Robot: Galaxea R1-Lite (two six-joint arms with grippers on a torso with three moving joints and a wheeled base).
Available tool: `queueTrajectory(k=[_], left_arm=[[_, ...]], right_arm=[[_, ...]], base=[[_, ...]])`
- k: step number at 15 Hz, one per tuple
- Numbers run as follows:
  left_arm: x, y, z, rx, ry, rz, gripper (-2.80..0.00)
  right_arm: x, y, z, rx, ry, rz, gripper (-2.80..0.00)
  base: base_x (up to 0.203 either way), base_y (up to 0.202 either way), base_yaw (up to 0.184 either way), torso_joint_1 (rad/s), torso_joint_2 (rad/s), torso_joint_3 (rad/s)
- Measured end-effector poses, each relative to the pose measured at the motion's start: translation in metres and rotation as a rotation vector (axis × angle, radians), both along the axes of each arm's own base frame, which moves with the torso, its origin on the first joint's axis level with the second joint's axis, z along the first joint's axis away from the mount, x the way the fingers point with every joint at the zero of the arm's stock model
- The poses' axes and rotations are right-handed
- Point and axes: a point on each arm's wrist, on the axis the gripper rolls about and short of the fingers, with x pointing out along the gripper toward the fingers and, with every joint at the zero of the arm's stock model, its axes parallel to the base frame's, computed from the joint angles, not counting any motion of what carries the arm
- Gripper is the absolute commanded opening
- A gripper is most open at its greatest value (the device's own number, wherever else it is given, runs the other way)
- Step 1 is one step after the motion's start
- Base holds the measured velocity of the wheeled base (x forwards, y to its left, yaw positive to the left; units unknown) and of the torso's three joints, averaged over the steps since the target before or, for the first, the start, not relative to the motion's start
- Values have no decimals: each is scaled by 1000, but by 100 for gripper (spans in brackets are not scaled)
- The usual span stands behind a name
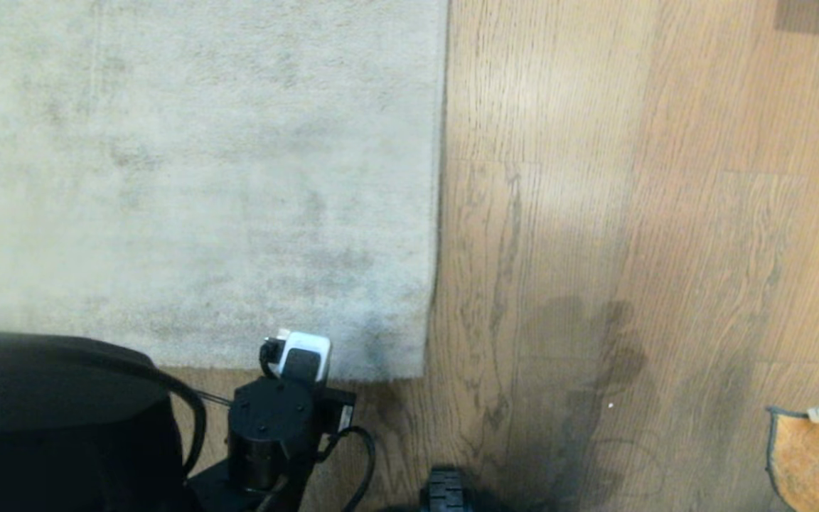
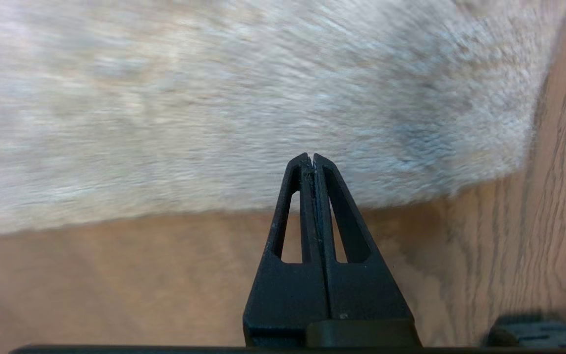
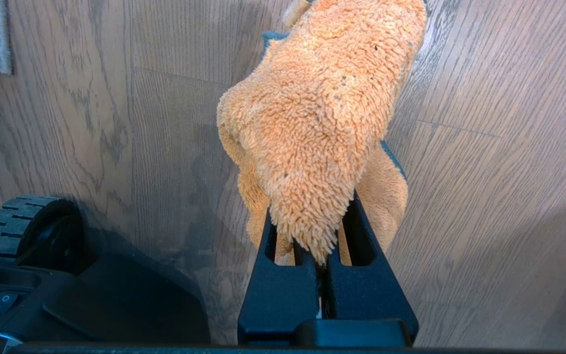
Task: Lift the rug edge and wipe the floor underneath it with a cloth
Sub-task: Put down the rag
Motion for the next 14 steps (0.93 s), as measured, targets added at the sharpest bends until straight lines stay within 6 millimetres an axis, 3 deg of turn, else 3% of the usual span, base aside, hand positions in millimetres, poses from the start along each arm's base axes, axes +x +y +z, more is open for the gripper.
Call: queueTrajectory(k=[9,14], left_arm=[[-55,58,53,-26,-36,-5,-280],[-87,95,74,-23,2,-100,-280]], right_arm=[[0,0,0,0,0,0,-280],[0,0,0,0,0,0,-280]], base=[[0,0,0,0,0,0],[0,0,0,0,0,0]])
